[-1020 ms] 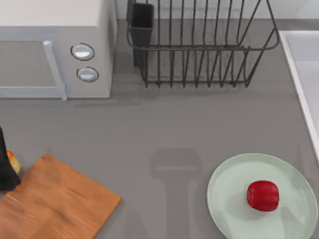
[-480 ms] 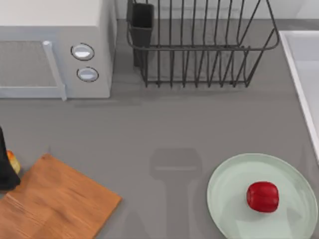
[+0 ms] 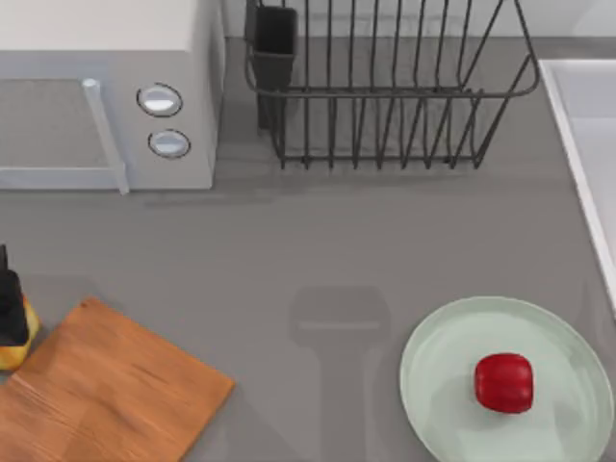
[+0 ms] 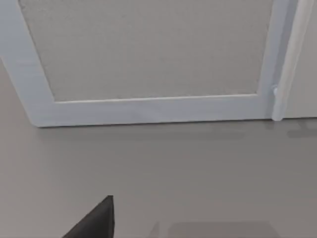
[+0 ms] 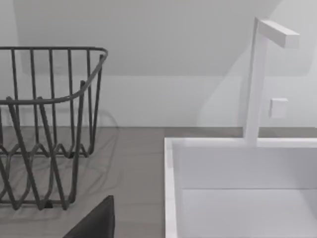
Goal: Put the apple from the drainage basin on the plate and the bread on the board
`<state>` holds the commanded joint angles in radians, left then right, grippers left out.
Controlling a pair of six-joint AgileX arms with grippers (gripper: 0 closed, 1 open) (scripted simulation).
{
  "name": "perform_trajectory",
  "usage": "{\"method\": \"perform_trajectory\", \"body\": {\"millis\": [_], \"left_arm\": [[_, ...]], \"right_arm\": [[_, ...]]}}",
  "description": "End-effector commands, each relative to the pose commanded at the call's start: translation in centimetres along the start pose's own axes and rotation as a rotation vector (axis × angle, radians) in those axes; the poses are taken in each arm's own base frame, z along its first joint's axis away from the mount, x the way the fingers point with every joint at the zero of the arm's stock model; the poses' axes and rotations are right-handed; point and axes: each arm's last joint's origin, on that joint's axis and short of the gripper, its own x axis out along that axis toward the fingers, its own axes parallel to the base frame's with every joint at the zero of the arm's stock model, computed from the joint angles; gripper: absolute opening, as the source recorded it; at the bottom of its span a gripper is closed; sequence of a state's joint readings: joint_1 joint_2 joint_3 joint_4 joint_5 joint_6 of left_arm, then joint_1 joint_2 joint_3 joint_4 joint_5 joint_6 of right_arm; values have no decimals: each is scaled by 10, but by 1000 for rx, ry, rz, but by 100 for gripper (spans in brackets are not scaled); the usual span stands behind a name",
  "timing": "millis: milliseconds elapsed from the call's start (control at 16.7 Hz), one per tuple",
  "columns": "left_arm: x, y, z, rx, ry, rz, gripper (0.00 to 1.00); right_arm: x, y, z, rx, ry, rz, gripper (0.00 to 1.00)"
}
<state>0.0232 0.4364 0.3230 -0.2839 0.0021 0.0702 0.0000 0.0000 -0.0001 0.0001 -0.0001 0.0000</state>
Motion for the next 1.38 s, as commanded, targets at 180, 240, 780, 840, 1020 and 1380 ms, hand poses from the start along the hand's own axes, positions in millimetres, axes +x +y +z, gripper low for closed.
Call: {"method": "perform_trajectory", "body": {"millis": [180,240,780,840,1020,1380], "left_arm": [[21,4,20,31,262,-20,100],[30,5,25,40,355,-31,100],[127,18,41,94,1024,-135,100],[135,20,42,97,1064,-141,100],[153,24,42,103,1146,-149,100],[157,23,42,108,1162,-153,100]], "right_arm": [[0,0,0,0,0,0,100],[0,0,0,0,0,0,100],[0,0,0,0,0,0,100],[0,0,0,0,0,0,100],[0,0,0,0,0,0,100],[0,0,0,0,0,0,100]]}}
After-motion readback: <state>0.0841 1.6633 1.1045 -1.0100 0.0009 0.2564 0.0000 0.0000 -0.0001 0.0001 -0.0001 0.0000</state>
